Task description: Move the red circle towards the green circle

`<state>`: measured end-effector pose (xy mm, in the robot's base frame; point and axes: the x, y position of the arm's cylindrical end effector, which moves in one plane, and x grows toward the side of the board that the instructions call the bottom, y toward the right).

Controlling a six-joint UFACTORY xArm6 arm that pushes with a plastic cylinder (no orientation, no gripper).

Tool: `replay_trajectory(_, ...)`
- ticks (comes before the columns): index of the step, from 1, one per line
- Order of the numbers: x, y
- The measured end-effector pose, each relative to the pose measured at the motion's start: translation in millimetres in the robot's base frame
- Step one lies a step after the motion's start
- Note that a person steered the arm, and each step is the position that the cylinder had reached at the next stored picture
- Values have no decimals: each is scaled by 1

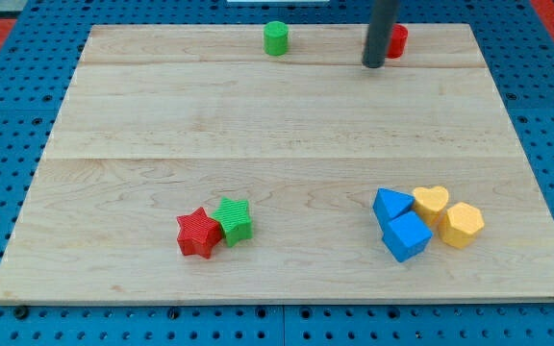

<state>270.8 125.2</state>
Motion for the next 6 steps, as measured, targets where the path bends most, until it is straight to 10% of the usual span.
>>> replay_trajectory(2,-31,128)
replay_trajectory(6,-53,-47)
